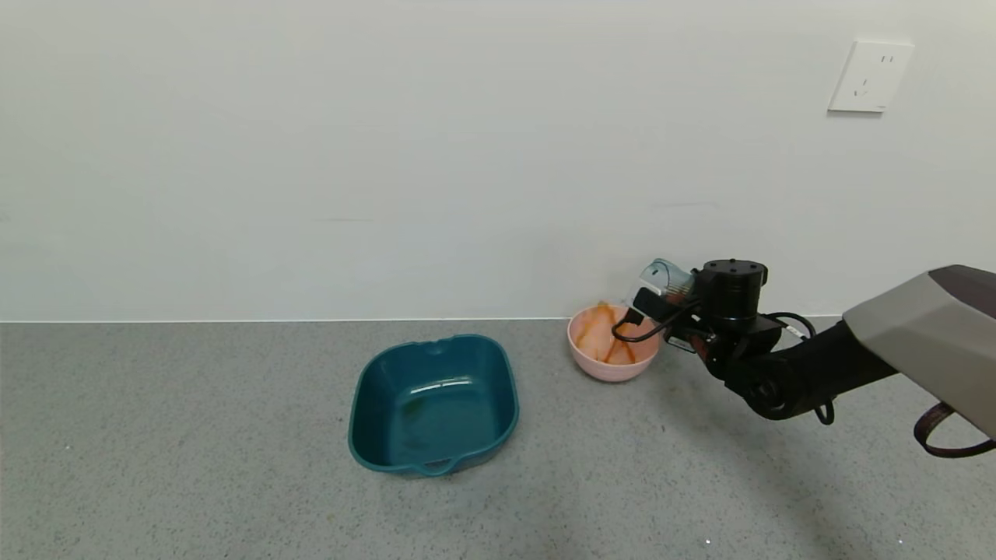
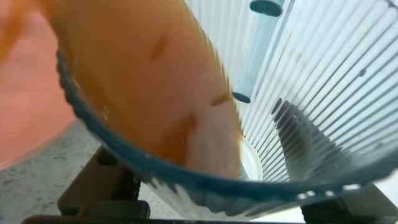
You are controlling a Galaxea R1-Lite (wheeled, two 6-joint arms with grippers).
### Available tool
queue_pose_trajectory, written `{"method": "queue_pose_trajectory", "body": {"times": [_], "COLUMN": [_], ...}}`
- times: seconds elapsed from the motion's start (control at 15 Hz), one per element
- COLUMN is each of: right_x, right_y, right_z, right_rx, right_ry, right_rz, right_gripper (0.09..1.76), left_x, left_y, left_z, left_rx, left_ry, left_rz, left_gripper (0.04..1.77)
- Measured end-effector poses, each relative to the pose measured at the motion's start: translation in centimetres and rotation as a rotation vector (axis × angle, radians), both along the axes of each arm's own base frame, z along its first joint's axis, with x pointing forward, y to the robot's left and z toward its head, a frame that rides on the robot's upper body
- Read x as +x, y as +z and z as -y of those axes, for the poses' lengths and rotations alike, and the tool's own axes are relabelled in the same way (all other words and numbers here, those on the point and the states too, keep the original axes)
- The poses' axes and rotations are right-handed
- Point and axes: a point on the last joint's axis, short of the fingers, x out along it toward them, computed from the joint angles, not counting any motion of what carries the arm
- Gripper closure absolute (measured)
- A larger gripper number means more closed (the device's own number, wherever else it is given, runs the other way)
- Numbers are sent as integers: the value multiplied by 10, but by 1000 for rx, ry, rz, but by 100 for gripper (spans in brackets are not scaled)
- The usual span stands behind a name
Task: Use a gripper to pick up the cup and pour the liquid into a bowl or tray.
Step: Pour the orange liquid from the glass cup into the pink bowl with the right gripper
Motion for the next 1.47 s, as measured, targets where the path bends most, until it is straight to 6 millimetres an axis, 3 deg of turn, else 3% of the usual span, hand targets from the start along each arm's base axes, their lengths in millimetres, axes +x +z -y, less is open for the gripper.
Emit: {"method": "queue_pose_trajectory", "body": {"times": [1.47], "right_x": [3], "right_y": [15], "right_z": [-1], "right_rx": [-339], "right_ry": [33], "right_rz": [28], "right_gripper": [48], "left_x": [0], "left_y": [0], "left_z": [0], "left_rx": [0], "left_ry": [0], "left_rz": [0], "left_gripper": [9]}}
